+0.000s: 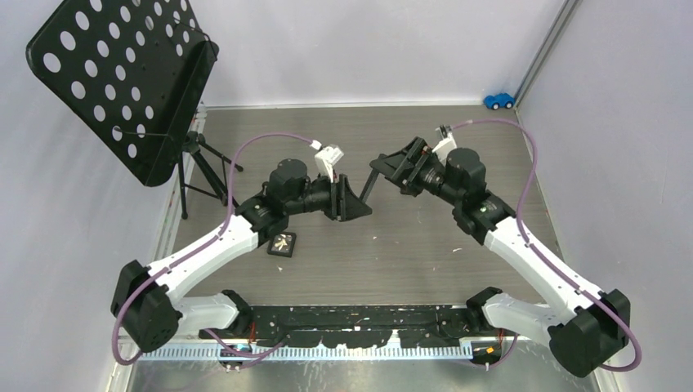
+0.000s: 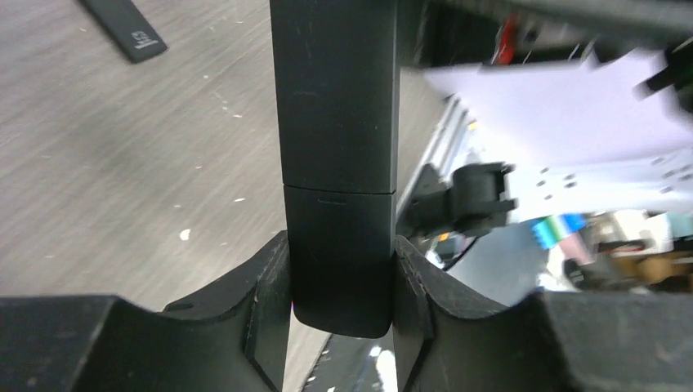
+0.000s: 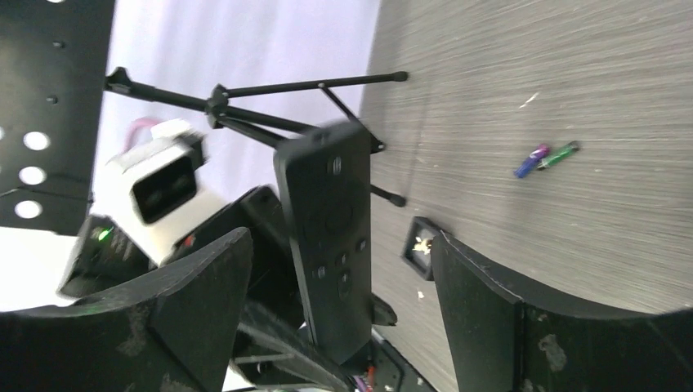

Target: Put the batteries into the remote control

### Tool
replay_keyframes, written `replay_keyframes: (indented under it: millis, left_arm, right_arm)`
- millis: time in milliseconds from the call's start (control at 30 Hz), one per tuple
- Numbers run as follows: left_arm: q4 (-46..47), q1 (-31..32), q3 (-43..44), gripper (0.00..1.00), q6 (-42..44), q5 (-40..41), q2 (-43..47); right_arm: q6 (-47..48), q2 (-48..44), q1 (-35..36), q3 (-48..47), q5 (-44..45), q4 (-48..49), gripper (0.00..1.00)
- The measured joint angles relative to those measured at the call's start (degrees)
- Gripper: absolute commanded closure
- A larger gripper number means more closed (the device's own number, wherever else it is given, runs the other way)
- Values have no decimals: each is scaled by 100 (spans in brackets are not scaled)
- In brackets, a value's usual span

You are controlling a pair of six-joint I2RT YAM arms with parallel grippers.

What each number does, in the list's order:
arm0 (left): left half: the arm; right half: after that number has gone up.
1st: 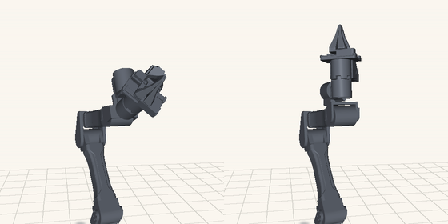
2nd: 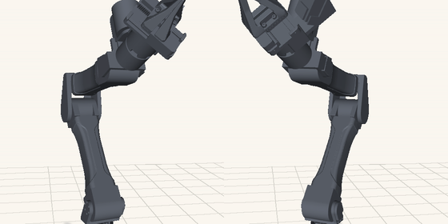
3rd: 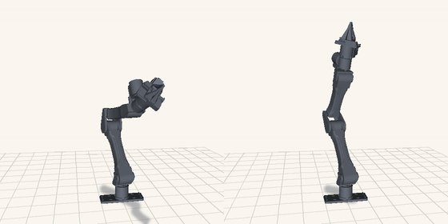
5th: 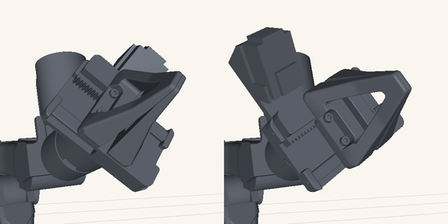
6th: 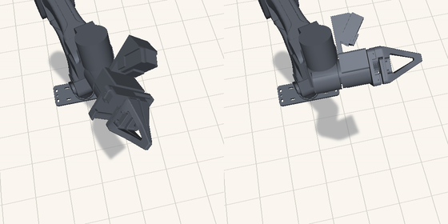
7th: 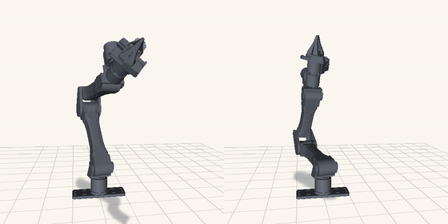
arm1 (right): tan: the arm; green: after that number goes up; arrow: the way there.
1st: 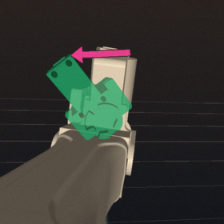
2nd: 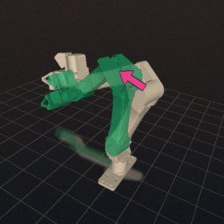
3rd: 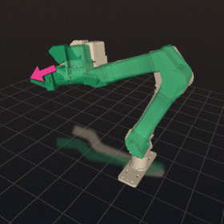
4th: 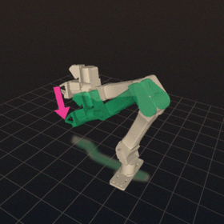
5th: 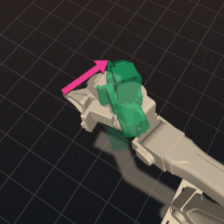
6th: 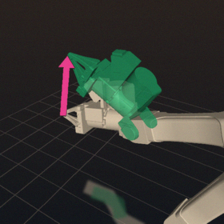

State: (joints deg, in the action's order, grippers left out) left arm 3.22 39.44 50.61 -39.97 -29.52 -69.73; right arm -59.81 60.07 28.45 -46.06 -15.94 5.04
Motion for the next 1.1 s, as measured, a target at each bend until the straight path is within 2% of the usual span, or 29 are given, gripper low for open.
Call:
replay_keyframes:
  millis: [133,233,433,633,833,967,1100]
  left_arm:
    - [-748,256,127,100,1357,608,249]
    - [-1119,415,120,100,2264,1130,302]
    - [-1390,737,87,100,3646,1843,413]
    - [-1574,1014,81,100,4861,2260,420]
    - [-1325,1091,-57,100,5073,2544,420]
    - [-1178,1108,-94,100,4614,2756,420]
    - [-1073,1154,-94,100,3884,2973,413]
  right_arm:
    - [647,120,-9,-1032,229,-1554,13]
    - [922,289,-15,-1397,223,-2216,14]
    - [1128,573,-17,-1425,20,-2957,24]
    - [1255,743,-17,-1425,-396,-3060,34]
    - [962,791,-15,-1161,-769,-2559,39]
    - [492,592,35,-494,-734,-1585,31]
    - [269,310,393,-44,-177,-929,31]
